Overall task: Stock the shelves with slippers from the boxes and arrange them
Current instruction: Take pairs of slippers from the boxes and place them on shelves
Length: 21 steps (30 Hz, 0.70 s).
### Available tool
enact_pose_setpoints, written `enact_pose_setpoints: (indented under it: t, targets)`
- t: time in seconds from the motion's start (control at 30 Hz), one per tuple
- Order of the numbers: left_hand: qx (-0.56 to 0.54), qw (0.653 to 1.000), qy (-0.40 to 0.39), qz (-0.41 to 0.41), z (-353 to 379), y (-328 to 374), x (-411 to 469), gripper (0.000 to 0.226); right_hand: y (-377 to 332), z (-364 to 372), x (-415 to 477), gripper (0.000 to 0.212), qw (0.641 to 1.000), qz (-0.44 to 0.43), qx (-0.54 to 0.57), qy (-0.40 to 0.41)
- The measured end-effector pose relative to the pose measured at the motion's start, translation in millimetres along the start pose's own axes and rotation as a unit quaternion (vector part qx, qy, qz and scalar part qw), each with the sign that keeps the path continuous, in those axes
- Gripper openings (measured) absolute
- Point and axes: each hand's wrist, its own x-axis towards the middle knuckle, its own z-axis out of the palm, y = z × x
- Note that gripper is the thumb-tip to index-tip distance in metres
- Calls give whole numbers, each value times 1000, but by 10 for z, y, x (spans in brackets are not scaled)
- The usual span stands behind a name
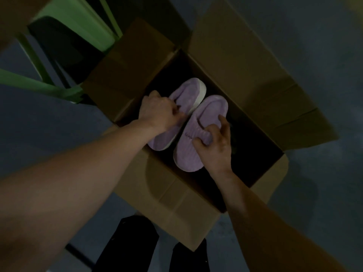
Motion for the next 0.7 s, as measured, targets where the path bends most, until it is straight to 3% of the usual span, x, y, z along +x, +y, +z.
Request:
enact_pose_setpoints:
  t: [0.13, 0.17, 0.23, 0.37, 0.43, 0.53, 0.63, 0.7]
  targets:
    - [59, 986, -106, 117, 139, 35, -34, 20, 164, 60, 47, 33, 997, -25, -40, -69]
    - [110, 975, -121, 151, 176, -11, -58, 31, 166, 67, 59, 32, 995, -16, -39, -87]
    - [208, 954, -117, 181, 225, -95, -91, 53, 146, 42, 70, 32, 992, 5, -35, -124]
    - [291, 942, -71, 151, 76, -113, -208, 28, 84, -105, 36, 27, 986, 12, -31, -162]
    - [254, 954, -66, 148, -24, -99, -302, 24, -25, -234, 11, 24, 992, -7, -35, -121]
    - [112, 987, -9, 118, -258, -51, -541, 21, -227, -556, -90, 18, 998, -5, -43, -47]
    - [14, 993, 82, 86, -469, -19, -918, 17, -385, -959, -278, 27, 997, 16, -79, -6]
    - [-30, 993, 101, 60, -565, -1, -1203, 20, -515, -1253, -418, 23, 997, 45, -63, -4]
